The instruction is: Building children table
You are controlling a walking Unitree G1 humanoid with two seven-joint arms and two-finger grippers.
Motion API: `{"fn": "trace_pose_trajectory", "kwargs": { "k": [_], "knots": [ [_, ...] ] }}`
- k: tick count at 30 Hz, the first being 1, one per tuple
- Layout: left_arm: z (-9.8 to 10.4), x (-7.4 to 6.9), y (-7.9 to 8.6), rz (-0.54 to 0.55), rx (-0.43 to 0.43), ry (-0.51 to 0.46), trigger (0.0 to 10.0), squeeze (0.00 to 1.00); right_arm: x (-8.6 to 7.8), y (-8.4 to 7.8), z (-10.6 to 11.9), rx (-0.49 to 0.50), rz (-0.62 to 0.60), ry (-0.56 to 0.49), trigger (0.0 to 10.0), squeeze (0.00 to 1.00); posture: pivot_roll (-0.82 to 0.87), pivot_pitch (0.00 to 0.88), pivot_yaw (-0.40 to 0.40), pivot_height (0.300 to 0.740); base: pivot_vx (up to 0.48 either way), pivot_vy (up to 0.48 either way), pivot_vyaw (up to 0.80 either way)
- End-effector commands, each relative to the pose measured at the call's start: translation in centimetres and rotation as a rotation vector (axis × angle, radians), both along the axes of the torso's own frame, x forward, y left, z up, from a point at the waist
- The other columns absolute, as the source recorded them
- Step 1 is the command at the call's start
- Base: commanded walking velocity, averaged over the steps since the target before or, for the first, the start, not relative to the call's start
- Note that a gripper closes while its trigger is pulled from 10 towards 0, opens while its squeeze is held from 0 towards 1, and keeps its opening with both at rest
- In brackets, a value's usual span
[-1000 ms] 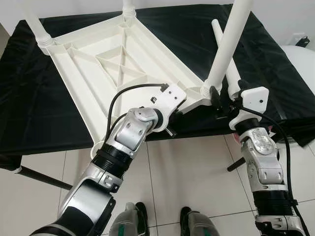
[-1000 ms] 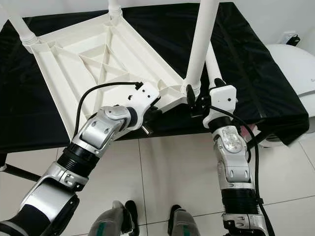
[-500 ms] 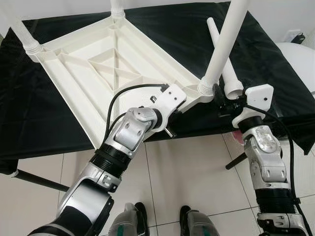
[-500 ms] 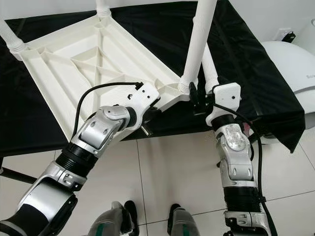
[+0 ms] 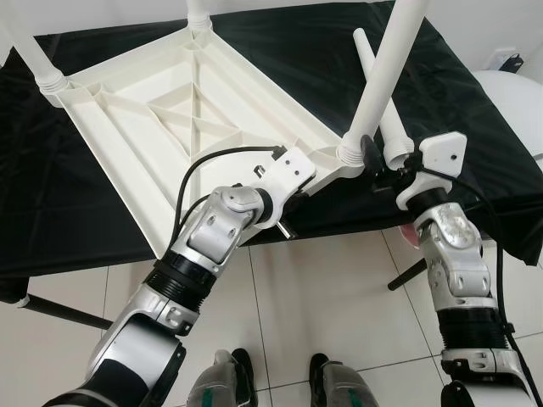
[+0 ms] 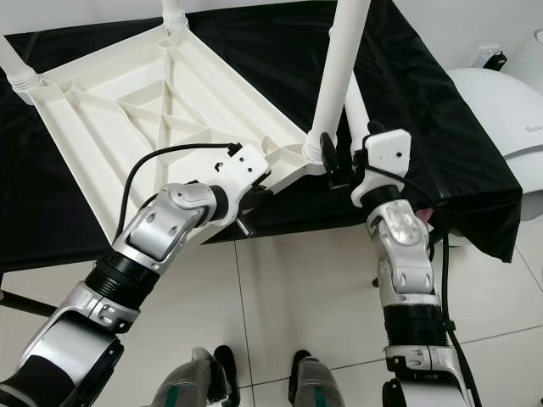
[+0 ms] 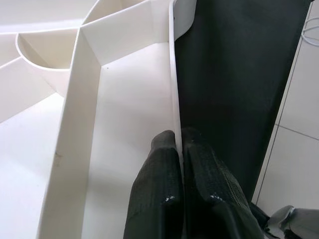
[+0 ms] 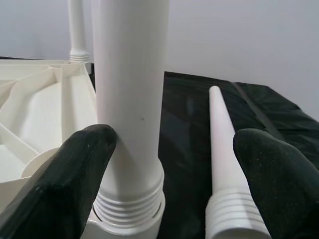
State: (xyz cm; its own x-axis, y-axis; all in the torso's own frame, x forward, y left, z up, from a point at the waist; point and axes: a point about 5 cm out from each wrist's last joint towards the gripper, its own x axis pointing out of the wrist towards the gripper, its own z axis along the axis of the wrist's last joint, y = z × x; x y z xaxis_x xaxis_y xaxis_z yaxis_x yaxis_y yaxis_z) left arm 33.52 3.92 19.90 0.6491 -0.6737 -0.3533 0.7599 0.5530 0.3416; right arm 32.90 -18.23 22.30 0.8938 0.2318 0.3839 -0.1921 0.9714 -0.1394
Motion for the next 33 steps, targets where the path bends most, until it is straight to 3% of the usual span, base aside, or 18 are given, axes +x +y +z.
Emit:
{"fn": "trace_pose_trajectory", "kwargs": {
  "k": [1,11,33],
  "knots": [
    [-0.2,-0.3,0.4,-0.002,0.03,-0.017,10.0,0.0,0.2,-0.2,-0.3,0.014,0.022,0.02,10.0,0.0,-0.1,0.214,0.062,0.74,0.0,0.0,0.0],
    [0.4,-0.7,0.4,-0.019,0.023,-0.037,10.0,0.0,1.3,0.1,-0.6,0.01,0.126,0.07,10.0,0.0,-0.09,0.211,0.053,0.74,0.0,0.0,0.0],
    [0.8,-1.1,0.2,-0.043,0.021,-0.059,10.0,0.0,1.6,0.1,-1.0,-0.004,0.157,0.072,10.0,0.0,-0.1,0.198,0.059,0.74,0.0,0.0,0.0]
  ]
}}
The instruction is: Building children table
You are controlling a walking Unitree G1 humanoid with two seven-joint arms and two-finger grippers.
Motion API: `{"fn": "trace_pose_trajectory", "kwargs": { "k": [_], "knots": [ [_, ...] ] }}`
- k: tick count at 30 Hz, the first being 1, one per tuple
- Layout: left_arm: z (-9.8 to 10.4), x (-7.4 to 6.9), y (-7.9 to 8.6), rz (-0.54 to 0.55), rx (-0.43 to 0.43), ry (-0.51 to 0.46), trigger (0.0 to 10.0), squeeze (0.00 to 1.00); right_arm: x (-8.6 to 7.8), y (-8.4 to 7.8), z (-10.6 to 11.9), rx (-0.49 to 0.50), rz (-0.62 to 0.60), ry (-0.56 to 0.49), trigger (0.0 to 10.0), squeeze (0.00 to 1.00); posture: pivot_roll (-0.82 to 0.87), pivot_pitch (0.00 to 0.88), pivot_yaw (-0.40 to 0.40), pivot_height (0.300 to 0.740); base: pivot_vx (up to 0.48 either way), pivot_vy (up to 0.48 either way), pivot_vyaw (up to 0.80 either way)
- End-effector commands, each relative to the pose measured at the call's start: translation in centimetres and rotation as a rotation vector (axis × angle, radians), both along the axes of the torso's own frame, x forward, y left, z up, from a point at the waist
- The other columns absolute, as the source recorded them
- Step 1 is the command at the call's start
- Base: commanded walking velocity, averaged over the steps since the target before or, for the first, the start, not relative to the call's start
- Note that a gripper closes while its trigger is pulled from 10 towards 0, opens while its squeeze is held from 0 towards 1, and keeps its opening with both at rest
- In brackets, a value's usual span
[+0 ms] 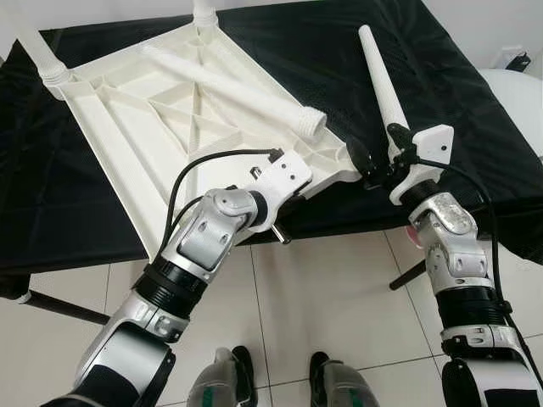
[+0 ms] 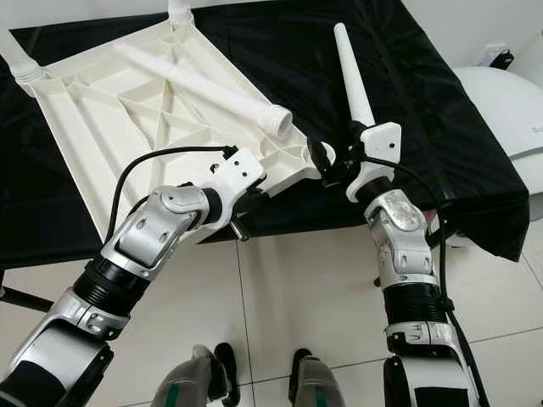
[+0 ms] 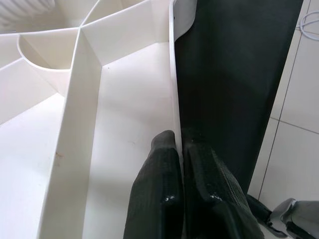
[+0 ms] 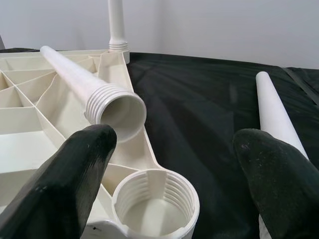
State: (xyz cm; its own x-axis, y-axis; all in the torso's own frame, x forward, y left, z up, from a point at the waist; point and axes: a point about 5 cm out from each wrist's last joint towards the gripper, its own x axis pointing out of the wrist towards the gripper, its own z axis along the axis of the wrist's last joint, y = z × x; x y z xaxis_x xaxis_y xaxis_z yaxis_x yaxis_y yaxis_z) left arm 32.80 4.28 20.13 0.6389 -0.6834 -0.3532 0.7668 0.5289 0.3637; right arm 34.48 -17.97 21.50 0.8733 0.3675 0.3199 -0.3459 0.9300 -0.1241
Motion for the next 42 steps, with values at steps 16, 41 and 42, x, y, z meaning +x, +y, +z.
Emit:
{"fn": "trace_pose_trajectory", "kwargs": {
  "k": [16,41,42],
  "knots": [
    [0.1,-0.4,0.3,-0.01,0.004,-0.024,10.0,1.0,0.1,-0.1,-0.1,0.011,0.013,0.002,10.0,0.0,-0.09,0.21,0.058,0.74,0.0,0.0,0.0],
    [3.5,0.0,2.6,0.006,-0.172,-0.068,10.0,0.0,1.2,-0.2,1.3,0.024,-0.031,0.009,10.0,0.0,-0.08,0.211,0.039,0.74,0.0,0.0,0.0],
    [3.5,0.0,2.6,0.006,-0.172,-0.068,10.0,0.0,1.2,-0.2,1.3,0.024,-0.031,0.009,10.0,0.0,-0.08,0.211,0.039,0.74,0.0,0.0,0.0]
  ]
}}
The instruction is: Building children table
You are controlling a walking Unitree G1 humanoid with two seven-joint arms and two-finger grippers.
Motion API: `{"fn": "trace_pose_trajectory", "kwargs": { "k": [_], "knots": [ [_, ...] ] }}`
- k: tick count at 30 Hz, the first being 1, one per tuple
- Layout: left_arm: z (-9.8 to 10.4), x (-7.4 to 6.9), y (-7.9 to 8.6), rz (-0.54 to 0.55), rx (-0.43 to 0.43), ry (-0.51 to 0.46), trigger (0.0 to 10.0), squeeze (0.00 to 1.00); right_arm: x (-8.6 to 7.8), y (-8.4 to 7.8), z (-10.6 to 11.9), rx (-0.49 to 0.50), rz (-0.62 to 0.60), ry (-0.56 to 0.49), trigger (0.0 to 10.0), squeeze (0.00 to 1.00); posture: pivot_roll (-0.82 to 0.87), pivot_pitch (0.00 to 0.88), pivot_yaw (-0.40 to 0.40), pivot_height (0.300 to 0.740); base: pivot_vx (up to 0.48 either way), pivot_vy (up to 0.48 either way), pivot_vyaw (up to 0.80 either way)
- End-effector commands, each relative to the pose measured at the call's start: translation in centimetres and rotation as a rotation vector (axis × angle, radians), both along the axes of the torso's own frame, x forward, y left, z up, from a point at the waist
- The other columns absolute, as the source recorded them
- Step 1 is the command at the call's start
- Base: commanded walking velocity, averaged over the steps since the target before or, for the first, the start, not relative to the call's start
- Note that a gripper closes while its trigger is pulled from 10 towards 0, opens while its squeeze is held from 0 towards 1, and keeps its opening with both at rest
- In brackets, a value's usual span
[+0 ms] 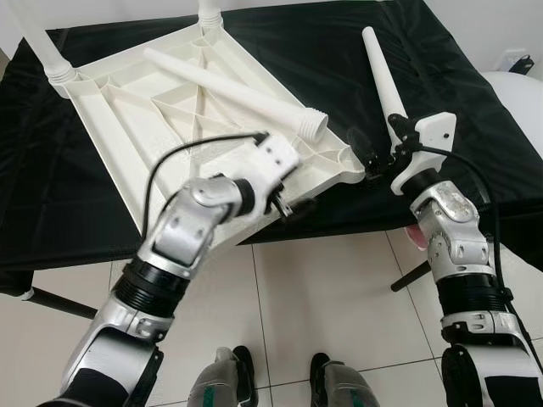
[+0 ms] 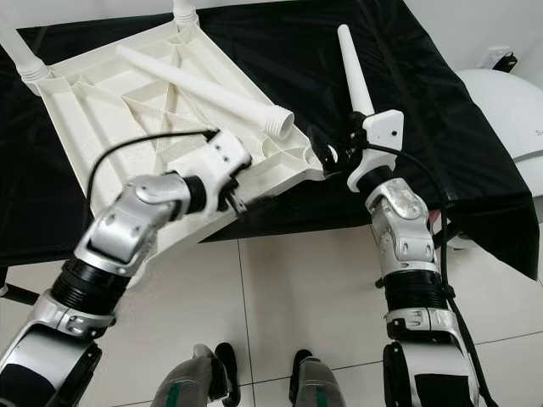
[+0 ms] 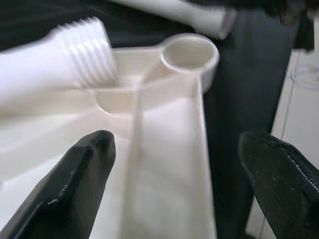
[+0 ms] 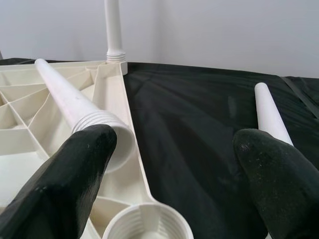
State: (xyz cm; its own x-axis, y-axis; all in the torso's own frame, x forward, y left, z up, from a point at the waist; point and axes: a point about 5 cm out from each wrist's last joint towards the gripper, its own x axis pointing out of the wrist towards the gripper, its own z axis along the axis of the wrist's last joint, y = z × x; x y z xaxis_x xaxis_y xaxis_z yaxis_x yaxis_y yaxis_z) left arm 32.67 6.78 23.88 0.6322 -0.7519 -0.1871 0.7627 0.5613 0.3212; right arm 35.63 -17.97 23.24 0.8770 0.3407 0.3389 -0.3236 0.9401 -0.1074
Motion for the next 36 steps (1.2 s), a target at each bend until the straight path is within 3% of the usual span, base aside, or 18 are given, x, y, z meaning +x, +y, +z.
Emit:
{"fn": "trace_pose_trajectory", "kwargs": {
  "k": [1,6,12,19,26,31,33,36],
  "knots": [
    [0.1,0.5,0.5,0.072,-0.031,-0.001,10.0,0.0,0.3,-0.4,-0.2,0.007,-0.033,0.025,10.0,0.0,-0.07,0.209,0.038,0.74,0.0,0.0,0.0],
    [1.4,1.8,1.7,0.214,-0.128,-0.027,10.0,0.0,1.0,-1.0,0.4,0.027,-0.107,0.021,10.0,0.0,-0.07,0.194,0.029,0.74,0.0,0.0,0.0],
    [1.2,2.7,2.6,0.301,-0.13,-0.045,10.0,0.0,1.5,-1.2,0.8,0.01,-0.138,0.016,10.0,0.0,-0.07,0.174,0.024,0.74,0.0,0.0,0.0],
    [0.9,2.9,2.6,0.334,-0.138,-0.051,10.0,0.0,2.0,-1.9,0.8,0.007,-0.183,0.03,10.0,0.0,-0.07,0.163,0.018,0.74,0.0,0.0,0.0],
    [2.2,3.3,4.2,0.405,-0.231,-0.094,10.0,0.0,2.3,-3.4,1.8,0.035,-0.267,0.009,10.0,0.0,-0.08,0.15,0.013,0.74,0.0,0.0,0.0],
    [2.6,3.3,5.2,0.42,-0.267,-0.113,10.0,0.0,2.4,-2.7,1.8,0.033,-0.238,0.007,10.0,0.0,-0.08,0.15,0.013,0.74,0.0,0.0,0.0],
    [2.8,3.0,5.3,0.42,-0.299,-0.123,10.0,0.0,2.5,-1.2,1.9,0.03,-0.168,-0.006,10.0,0.0,-0.07,0.145,0.015,0.74,0.0,0.0,0.0],
    [3.0,3.0,5.3,0.427,-0.32,-0.126,10.0,0.0,2.6,-0.6,2.2,0.028,-0.139,-0.015,10.0,0.0,-0.07,0.146,0.013,0.74,0.0,0.0,0.0]
  ]
}}
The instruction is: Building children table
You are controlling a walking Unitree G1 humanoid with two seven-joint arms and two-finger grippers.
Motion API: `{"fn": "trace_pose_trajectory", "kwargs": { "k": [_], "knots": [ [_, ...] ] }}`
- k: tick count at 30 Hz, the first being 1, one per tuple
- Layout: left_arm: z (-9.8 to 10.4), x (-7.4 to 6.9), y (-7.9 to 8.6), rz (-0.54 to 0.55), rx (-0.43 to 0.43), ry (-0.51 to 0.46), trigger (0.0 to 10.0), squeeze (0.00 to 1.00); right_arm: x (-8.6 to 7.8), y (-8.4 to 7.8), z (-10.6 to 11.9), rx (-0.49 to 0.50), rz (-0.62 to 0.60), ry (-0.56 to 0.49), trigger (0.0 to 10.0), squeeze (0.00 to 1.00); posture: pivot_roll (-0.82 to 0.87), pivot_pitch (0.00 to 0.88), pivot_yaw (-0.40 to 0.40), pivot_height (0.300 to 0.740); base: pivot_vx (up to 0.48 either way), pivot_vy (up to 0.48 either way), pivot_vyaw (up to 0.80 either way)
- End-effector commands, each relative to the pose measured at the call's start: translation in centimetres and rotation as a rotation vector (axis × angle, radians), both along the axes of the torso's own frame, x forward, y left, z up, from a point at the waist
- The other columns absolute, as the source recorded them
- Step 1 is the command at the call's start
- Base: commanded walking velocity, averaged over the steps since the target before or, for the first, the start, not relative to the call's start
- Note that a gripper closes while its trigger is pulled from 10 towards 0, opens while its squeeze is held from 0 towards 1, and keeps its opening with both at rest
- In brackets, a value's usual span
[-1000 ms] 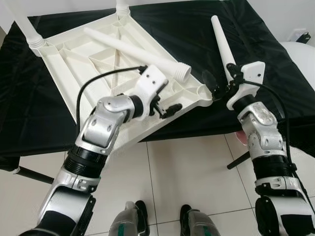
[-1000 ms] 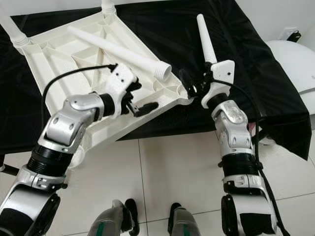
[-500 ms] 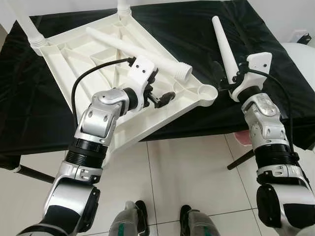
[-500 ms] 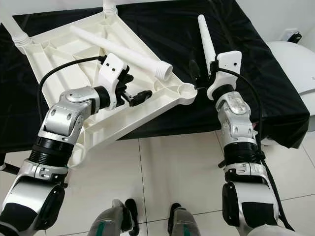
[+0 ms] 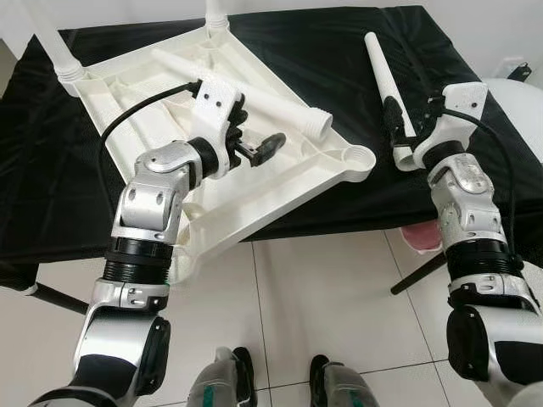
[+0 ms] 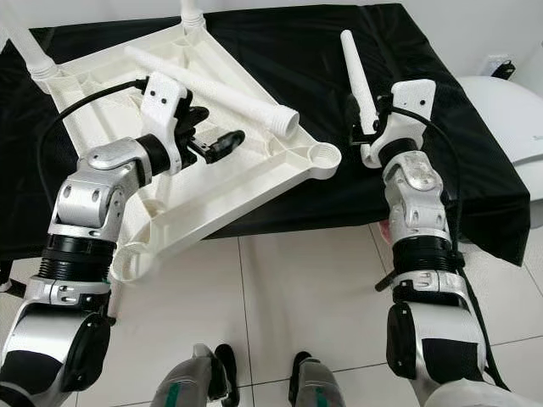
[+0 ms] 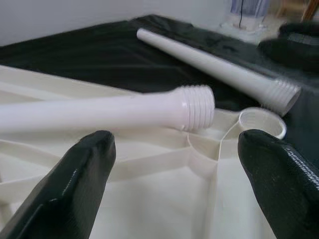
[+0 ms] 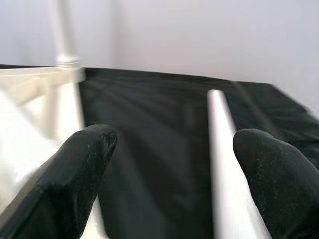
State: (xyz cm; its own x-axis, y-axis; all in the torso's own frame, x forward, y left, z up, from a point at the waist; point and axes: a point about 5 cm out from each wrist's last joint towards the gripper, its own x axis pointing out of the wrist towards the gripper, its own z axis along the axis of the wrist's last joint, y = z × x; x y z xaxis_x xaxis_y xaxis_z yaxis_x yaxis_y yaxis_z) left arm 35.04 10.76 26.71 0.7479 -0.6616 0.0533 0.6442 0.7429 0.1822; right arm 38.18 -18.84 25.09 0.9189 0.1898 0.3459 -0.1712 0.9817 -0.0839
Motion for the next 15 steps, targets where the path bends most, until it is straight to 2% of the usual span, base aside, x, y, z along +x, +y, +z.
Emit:
{"fn": "trace_pose_trajectory", "kwargs": {
  "k": [1,4,5,9,13,15],
  "knots": [
    [0.3,0.6,1.2,0.289,-0.058,-0.037,10.0,0.0,0.2,0.8,0.6,0.003,0.036,-0.026,10.0,0.0,-0.06,0.149,0.011,0.74,0.0,0.0,0.0],
    [0.5,0.6,1.3,0.314,-0.086,-0.041,10.0,0.0,0.3,1.2,0.9,0.01,0.048,-0.035,10.0,0.0,-0.06,0.15,0.01,0.74,0.0,0.0,0.0],
    [0.5,0.6,1.4,0.339,-0.088,-0.064,10.0,0.0,0.2,1.7,0.9,0.008,0.061,-0.047,10.0,0.0,-0.05,0.15,0.006,0.74,0.0,0.0,0.0],
    [-0.1,0.4,2.0,0.394,-0.121,-0.059,10.0,0.0,-0.3,3.1,0.3,0.021,0.108,-0.059,10.0,0.0,-0.05,0.148,0.005,0.74,0.0,0.0,0.0],
    [-1.1,0.3,3.0,0.468,-0.104,-0.072,10.0,0.0,-0.8,3.6,-0.7,0.031,0.113,-0.059,10.0,0.0,-0.05,0.146,0.005,0.74,0.0,0.0,0.0],
    [-1.4,0.1,3.1,0.483,-0.107,-0.089,10.0,0.0,-1.0,3.0,-1.2,0.022,0.066,-0.056,10.0,0.0,-0.04,0.141,0.006,0.74,0.0,0.0,0.0]
  ]
}}
